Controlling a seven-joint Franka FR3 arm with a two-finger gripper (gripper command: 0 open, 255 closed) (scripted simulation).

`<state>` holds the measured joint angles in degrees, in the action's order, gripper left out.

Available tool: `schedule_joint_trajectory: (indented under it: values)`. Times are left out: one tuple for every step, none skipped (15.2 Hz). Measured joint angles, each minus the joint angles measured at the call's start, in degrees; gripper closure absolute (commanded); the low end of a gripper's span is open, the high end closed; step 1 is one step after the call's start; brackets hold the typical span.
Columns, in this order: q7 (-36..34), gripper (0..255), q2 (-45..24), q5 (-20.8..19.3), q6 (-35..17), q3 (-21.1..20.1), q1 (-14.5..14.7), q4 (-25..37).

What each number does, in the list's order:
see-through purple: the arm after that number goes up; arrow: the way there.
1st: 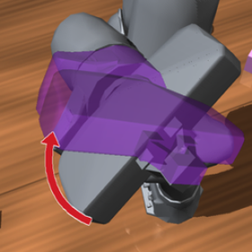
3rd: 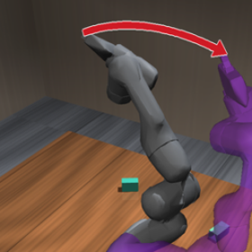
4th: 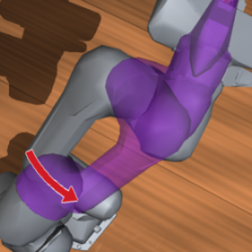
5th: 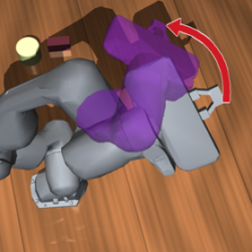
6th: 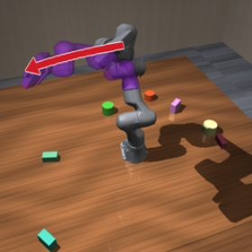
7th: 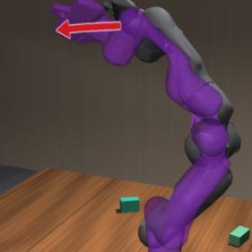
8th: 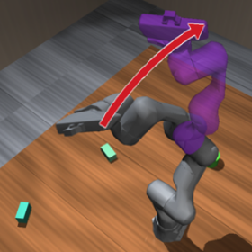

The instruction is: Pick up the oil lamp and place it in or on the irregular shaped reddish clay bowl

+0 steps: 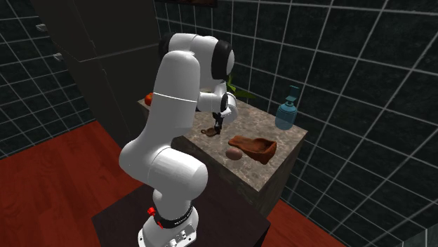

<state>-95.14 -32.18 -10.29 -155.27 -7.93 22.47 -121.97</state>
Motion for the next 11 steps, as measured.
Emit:
schedule_joint_trajectory:
  values:
    - [0.2,255,0.7,0.2,0.5,-0.2,-0.2,-0.1]
    - [0.3,255,1.3,0.3,1.0,-0.4,-0.4,-0.3]
    - [0.5,255,2.1,0.5,1.5,-0.5,-0.5,-0.6]
    - [0.6,255,2.8,0.7,2.2,-0.7,-0.6,-0.6]
    - [0.8,255,3.6,0.9,2.7,-0.9,-0.8,-0.9]
    - [0.8,255,4.3,1.1,3.3,-1.1,-0.9,-1.0]
    - [1.2,255,4.9,1.3,4.0,-1.3,-1.1,-0.9]
    - [1.3,255,5.5,1.5,4.5,-1.4,-1.2,-1.0]
    - [1.4,255,6.2,1.7,5.0,-1.6,-1.4,-1.2]
    - [1.5,255,6.9,1.9,5.6,-1.8,-1.4,-1.3]
    - [1.6,255,7.5,2.1,6.0,-1.9,-1.5,-1.4]
